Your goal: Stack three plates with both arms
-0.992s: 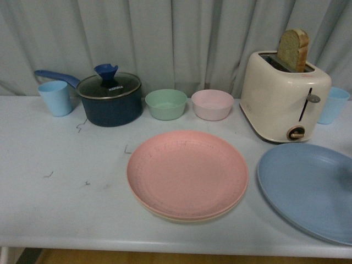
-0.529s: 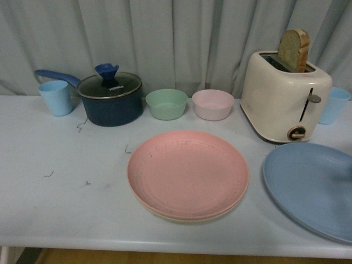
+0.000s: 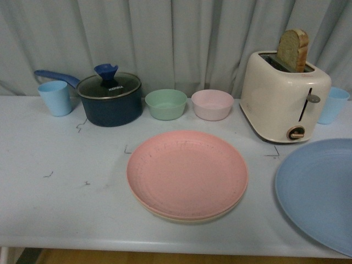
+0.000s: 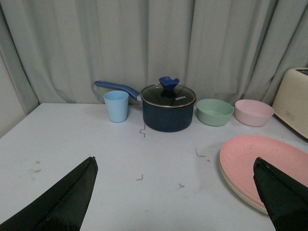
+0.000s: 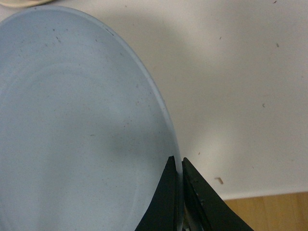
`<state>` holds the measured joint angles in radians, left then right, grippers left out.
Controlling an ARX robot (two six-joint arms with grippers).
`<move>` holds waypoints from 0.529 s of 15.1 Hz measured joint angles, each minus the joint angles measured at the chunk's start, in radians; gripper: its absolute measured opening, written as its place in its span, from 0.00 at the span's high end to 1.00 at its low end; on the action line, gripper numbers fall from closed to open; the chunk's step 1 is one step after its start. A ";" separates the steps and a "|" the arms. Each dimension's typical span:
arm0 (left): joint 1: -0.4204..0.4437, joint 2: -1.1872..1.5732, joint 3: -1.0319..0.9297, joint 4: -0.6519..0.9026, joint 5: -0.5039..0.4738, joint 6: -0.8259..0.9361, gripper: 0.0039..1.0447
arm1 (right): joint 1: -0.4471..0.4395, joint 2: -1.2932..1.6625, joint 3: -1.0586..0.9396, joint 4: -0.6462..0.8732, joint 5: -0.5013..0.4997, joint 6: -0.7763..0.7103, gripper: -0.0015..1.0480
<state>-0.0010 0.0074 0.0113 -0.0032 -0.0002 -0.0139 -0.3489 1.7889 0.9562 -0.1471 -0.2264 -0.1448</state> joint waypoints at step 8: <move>0.000 0.000 0.000 0.000 0.000 0.000 0.06 | 0.263 -0.213 -0.099 0.182 -0.074 0.356 0.97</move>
<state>-0.0010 0.0074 0.0113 -0.0036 0.0002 -0.0139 -0.0860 1.5757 0.8570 0.0349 -0.3004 0.2111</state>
